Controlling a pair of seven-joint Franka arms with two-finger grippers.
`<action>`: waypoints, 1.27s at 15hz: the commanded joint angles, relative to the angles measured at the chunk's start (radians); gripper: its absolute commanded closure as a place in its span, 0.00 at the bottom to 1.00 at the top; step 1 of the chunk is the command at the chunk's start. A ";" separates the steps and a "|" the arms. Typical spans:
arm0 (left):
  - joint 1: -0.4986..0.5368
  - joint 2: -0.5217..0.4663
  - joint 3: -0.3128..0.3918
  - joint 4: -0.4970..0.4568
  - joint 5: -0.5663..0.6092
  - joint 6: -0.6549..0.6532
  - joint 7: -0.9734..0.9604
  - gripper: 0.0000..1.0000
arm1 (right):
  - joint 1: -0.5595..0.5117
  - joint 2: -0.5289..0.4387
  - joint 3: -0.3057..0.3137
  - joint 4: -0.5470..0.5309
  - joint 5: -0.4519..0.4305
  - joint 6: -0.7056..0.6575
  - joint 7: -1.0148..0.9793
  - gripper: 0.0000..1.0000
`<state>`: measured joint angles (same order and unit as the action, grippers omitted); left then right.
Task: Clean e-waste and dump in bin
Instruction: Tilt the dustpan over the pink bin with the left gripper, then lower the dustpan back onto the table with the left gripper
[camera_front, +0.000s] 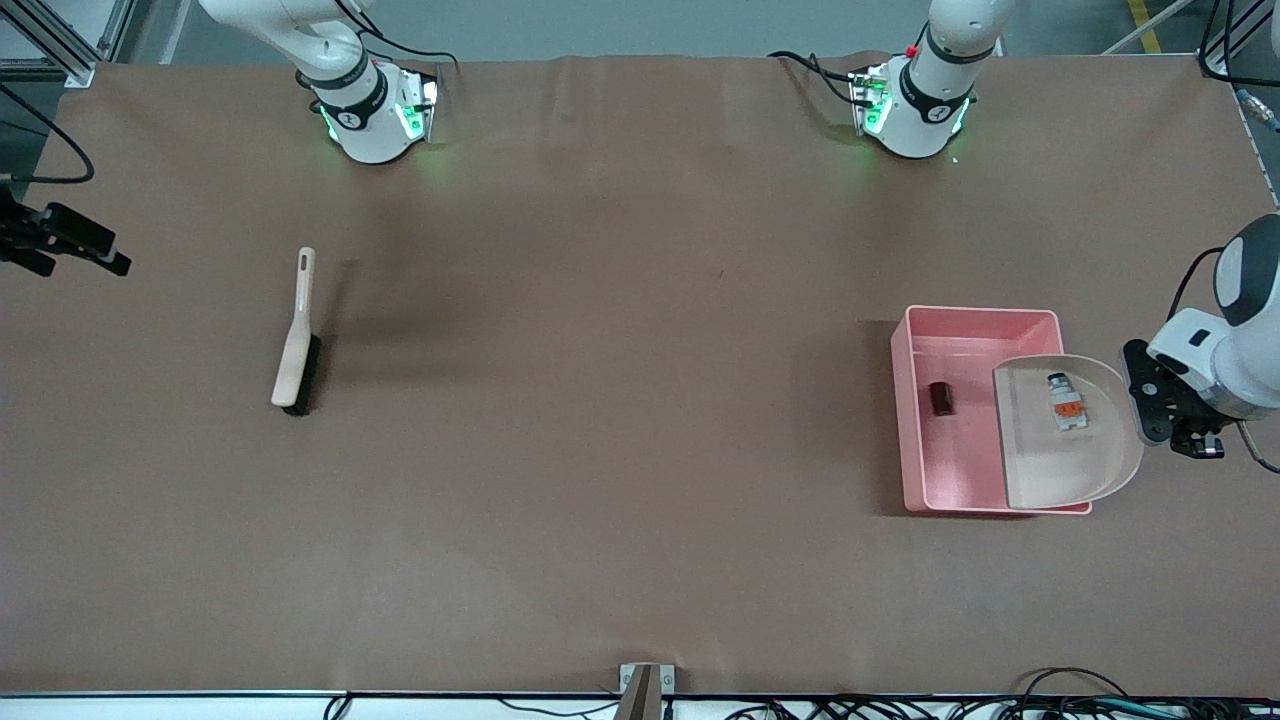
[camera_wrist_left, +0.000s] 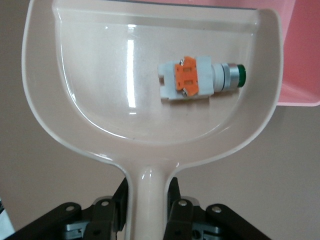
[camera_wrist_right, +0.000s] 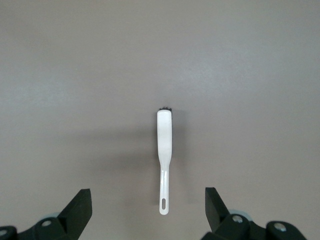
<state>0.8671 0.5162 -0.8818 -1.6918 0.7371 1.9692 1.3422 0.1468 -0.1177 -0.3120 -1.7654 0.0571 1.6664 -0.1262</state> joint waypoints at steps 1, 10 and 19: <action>-0.002 -0.062 0.015 -0.032 0.051 0.002 -0.008 1.00 | 0.016 0.007 0.014 0.078 -0.022 -0.066 0.039 0.00; -0.056 -0.162 0.014 -0.037 0.056 -0.015 -0.008 1.00 | -0.127 0.032 0.235 0.173 -0.089 -0.106 0.181 0.00; -0.240 -0.188 0.053 0.073 -0.284 -0.050 -0.106 1.00 | -0.225 0.086 0.303 0.276 -0.072 -0.178 0.194 0.00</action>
<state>0.6677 0.3561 -0.8620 -1.6234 0.5640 1.9338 1.2677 -0.0520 -0.0407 -0.0360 -1.5167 -0.0114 1.5064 0.0486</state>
